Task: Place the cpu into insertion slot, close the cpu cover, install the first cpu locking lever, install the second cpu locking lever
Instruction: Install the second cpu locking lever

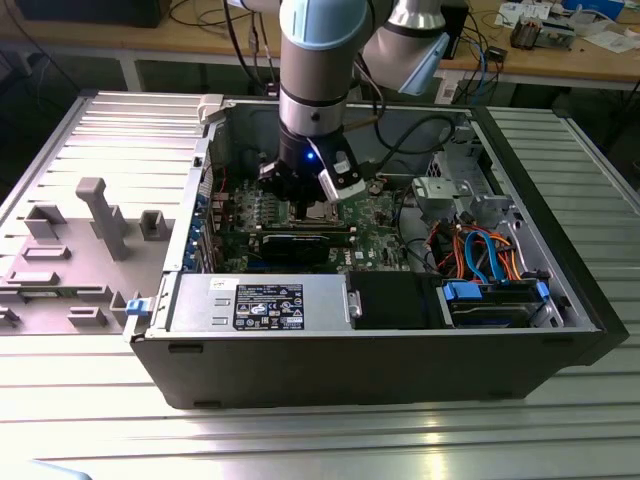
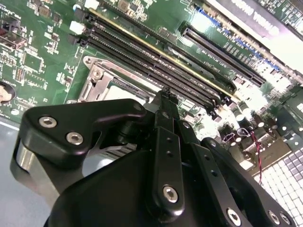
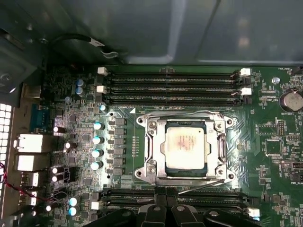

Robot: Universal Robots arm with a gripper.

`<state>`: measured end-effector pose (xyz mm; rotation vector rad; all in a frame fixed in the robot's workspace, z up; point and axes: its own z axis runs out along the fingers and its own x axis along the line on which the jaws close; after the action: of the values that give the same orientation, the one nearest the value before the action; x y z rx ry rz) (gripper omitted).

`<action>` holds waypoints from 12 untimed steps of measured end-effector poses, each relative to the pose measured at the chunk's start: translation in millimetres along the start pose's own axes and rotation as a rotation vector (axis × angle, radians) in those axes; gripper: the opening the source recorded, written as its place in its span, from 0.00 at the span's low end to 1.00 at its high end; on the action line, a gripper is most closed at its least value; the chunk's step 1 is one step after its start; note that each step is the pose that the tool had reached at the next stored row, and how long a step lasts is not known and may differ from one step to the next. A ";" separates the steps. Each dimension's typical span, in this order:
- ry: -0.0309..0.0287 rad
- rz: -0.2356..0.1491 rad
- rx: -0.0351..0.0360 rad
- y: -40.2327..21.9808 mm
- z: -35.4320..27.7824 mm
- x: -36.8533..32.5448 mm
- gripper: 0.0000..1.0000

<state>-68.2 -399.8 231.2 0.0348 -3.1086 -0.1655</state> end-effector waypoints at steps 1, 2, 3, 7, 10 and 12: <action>0.0001 0.000 -0.0012 -1.2 0.3 0.3 0.11; 0.0001 -0.001 -0.0031 -2.6 0.6 1.1 0.11; 0.0000 -0.001 -0.0042 -3.4 0.9 1.7 0.11; 0.0011 -0.010 -0.0084 -4.9 3.5 4.7 0.11; 0.0055 -0.048 -0.0127 -5.4 7.6 6.6 0.11; 0.0062 -0.053 -0.0141 -5.5 8.9 9.0 0.11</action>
<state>-77.4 -404.6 222.0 0.1178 -3.1017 -0.1882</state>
